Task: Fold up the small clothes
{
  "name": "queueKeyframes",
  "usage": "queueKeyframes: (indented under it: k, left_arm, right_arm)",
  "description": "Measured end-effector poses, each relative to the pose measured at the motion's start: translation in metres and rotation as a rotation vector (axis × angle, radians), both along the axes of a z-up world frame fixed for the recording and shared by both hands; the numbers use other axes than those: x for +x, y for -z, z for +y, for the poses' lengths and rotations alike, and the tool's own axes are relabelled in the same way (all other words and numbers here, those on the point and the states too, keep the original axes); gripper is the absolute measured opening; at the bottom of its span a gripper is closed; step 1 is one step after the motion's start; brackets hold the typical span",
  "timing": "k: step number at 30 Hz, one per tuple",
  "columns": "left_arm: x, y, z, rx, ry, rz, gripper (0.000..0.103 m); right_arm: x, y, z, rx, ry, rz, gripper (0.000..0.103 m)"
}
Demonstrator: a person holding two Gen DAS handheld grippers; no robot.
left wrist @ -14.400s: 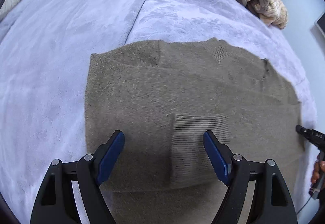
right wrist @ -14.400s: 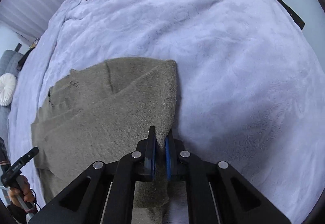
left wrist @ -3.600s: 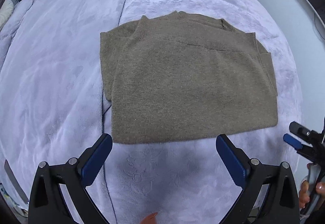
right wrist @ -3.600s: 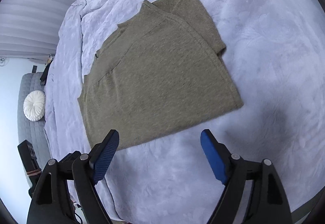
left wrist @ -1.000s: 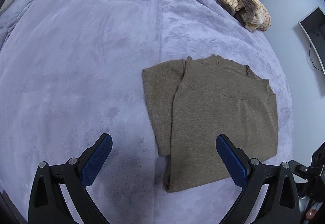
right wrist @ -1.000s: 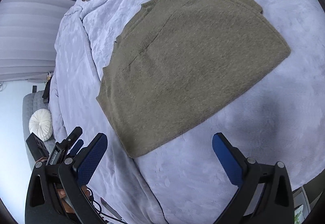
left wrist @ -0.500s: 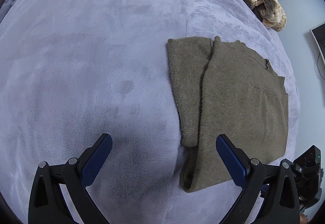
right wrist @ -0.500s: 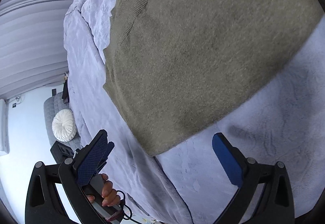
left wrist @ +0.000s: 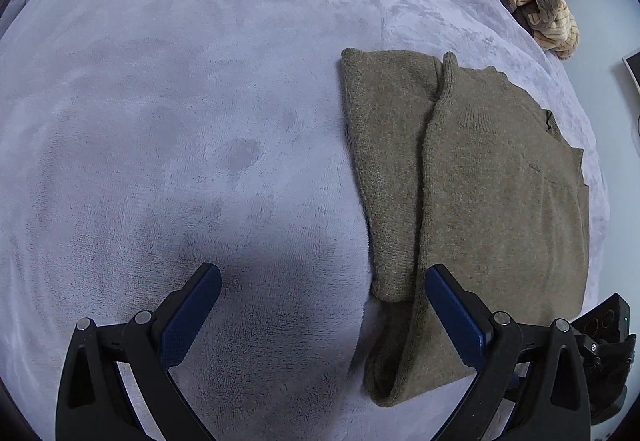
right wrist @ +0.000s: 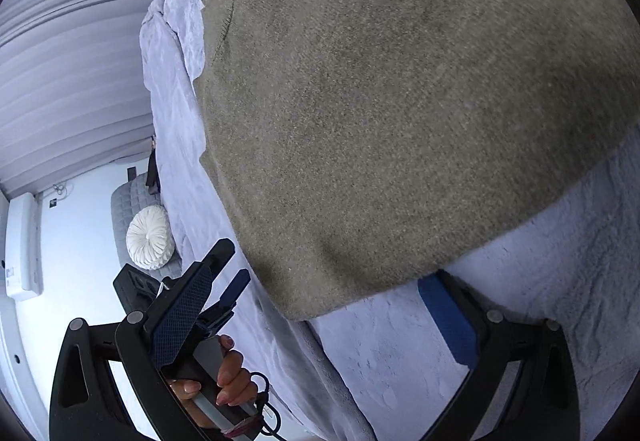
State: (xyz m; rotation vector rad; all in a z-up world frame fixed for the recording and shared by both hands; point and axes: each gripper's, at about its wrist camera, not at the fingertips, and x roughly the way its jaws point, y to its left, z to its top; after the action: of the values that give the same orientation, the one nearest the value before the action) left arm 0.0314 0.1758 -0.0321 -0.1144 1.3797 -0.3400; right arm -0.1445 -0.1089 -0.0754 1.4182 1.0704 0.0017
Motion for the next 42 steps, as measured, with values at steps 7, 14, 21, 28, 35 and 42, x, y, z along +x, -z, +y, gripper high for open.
queueKeyframes:
  k: [7,14,21,28,35,42]
  left_arm:
    - [-0.004,0.002,-0.006,0.01,0.008,-0.011,0.102]
    - [-0.001,-0.004,0.006,-0.097,-0.001,-0.012,0.102]
    - [0.01,-0.002,0.024,-0.336,-0.018,0.08,0.102]
    - [0.023,0.003,0.006,-0.543,-0.029,0.175,0.102]
    - [0.048,0.006,-0.038,-0.738,0.013,0.257,0.102]
    - [0.052,0.017,-0.089,-0.441,0.098,0.242,0.065]
  right_arm:
    - [0.013,0.0,0.003,0.004,-0.019,-0.048,0.103]
    - [0.026,-0.018,0.001,0.008,-0.035,-0.173,0.103]
    - [0.027,0.002,0.009,0.056,-0.001,-0.145,0.092]
    - [0.033,-0.017,-0.006,0.168,0.016,-0.271,0.011]
    - [0.036,-0.052,-0.018,0.142,-0.057,-0.37,0.01]
    - [0.029,-0.024,0.002,0.078,-0.181,-0.205,0.012]
